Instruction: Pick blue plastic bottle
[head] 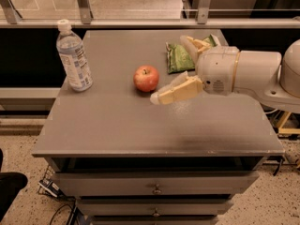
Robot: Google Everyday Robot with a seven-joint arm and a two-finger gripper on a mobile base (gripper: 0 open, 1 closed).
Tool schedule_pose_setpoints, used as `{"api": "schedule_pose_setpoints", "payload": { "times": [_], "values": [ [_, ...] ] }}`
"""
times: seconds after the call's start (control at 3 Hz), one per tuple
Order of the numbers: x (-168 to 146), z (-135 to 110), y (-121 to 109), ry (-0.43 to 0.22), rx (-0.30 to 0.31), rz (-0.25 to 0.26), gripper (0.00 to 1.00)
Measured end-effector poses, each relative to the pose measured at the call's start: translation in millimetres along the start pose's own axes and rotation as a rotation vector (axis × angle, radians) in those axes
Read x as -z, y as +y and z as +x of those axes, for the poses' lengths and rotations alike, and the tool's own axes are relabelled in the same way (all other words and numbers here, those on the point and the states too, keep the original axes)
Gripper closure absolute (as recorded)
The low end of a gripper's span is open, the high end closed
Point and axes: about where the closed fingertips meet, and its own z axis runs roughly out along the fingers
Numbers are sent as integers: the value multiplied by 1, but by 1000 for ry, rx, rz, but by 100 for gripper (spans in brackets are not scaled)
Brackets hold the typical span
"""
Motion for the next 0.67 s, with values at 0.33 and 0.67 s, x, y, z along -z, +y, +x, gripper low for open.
{"api": "schedule_pose_setpoints", "payload": {
  "times": [0.33,0.67],
  "values": [
    [-26,-6,6,-8,-29,-27,0],
    [-71,-10,14,-7,-57,-64,0]
  ]
}}
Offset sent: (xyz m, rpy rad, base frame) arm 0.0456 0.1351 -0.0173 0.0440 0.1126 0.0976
